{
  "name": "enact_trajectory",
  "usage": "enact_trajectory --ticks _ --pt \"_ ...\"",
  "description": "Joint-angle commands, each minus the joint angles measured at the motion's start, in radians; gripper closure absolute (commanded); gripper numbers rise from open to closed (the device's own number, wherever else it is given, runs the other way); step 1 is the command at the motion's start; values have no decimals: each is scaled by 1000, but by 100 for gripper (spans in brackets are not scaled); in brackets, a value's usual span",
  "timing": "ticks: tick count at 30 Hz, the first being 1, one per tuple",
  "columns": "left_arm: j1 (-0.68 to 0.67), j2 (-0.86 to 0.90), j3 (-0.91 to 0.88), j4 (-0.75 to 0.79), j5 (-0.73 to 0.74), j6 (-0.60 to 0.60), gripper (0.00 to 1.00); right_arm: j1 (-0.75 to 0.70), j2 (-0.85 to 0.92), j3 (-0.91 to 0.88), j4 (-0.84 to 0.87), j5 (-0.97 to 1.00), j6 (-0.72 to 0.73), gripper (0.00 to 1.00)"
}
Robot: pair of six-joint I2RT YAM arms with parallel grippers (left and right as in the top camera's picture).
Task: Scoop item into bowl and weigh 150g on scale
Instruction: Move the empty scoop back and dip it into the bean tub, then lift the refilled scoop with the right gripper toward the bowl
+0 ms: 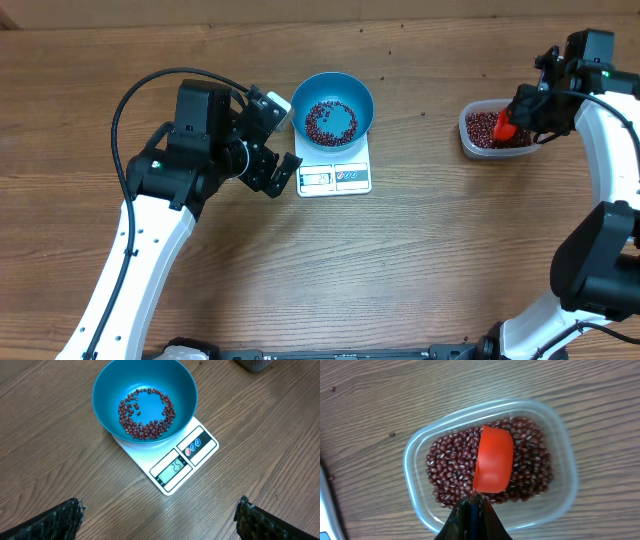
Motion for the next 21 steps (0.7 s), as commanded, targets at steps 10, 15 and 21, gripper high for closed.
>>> enact_trajectory --ticks 10,15,21 --pt "4 5 -4 3 8 -6 0 -4 -10 -70 14 -206 -4 96" --pt "4 5 -4 3 8 -6 0 -47 -10 -70 12 -323 0 96" --pt "4 5 -4 3 8 -6 0 -148 -10 -70 6 -464 3 96"
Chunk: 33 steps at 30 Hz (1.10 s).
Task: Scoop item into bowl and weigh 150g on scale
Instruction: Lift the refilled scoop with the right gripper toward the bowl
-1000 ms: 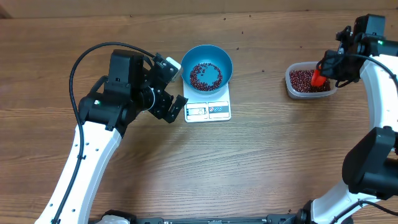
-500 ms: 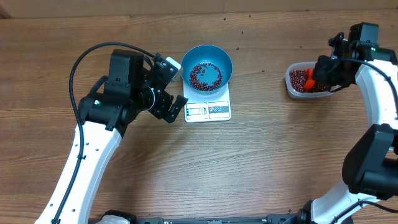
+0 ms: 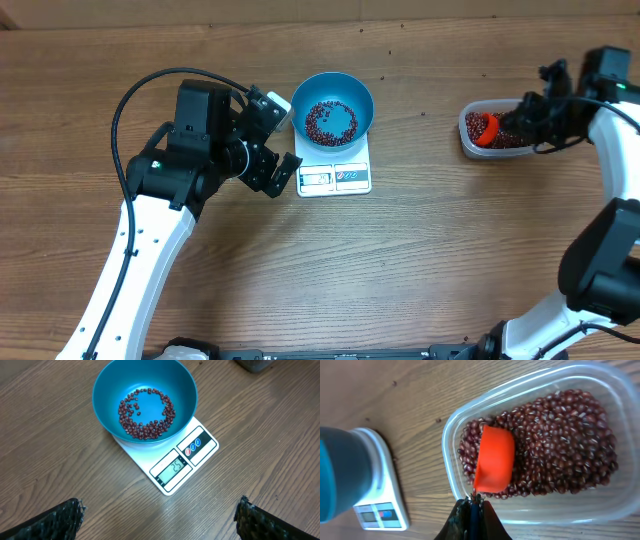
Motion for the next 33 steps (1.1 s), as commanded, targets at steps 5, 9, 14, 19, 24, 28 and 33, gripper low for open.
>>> enact_trajectory --ticks 5,9,14,19,24,28,33 --pt "4 5 -4 3 8 -6 1 -142 -10 -8 0 -221 2 96" --pt "4 5 -4 3 8 -6 1 -215 -10 -8 -5 -290 2 96" --pt "4 5 -4 3 8 -6 1 -275 -10 -8 -18 -412 -26 96" --pt "4 5 -4 3 8 -6 0 -281 -10 -8 -36 -542 -81 96" --pt "4 5 -4 3 8 -6 0 -243 -11 -6 -40 -672 -81 96" --pt "4 5 -4 3 8 -6 1 -171 -11 13 -39 -697 -77 96" --pt "4 5 -4 3 8 -6 1 -46 -11 53 -34 -693 -61 96"
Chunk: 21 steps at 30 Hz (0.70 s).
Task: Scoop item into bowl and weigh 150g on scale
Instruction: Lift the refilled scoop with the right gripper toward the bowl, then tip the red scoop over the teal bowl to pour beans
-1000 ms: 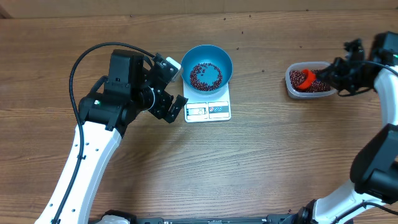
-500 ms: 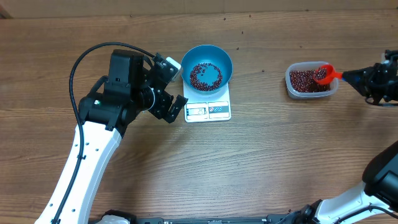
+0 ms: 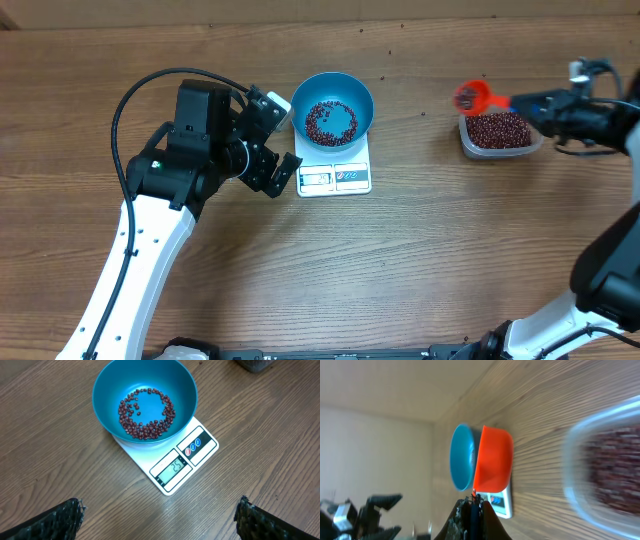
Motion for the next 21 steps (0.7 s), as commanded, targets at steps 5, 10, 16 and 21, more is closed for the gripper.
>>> enact_trajectory --ticks 5,10,16,21 --pt "4 5 -4 3 8 -6 1 196 -11 102 51 22 97 96" --pt "4 5 -4 3 8 -6 1 330 -11 169 70 164 159 96" --pt "4 5 -4 3 8 -6 0 491 -11 264 58 419 195 96" --pt "4 5 -4 3 8 -6 1 636 -11 365 -2 745 193 96"
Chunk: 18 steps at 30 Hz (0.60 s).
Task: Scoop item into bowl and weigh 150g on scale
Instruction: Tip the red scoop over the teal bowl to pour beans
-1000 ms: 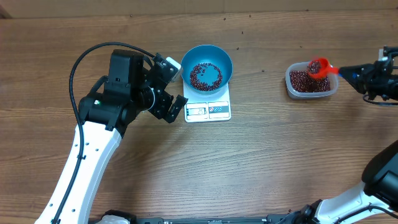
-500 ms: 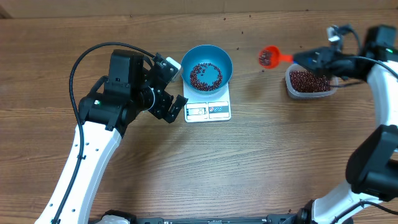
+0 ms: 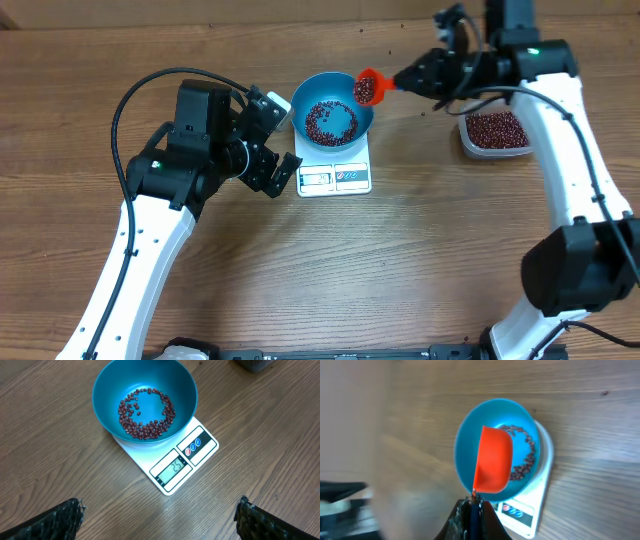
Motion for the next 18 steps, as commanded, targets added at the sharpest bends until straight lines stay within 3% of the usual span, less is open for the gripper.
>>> enact_trajectory --ticks 1,8,14,18 --pt "5 5 -4 3 8 -6 1 89 -11 86 -18 309 8 96" --pt "5 5 -4 3 8 -6 0 282 -11 125 -43 711 -6 96" --pt "5 5 -4 3 8 -6 0 410 -11 125 -43 951 -43 96" --pt "5 5 -4 3 8 -6 1 451 -11 125 -41 1009 -47 96"
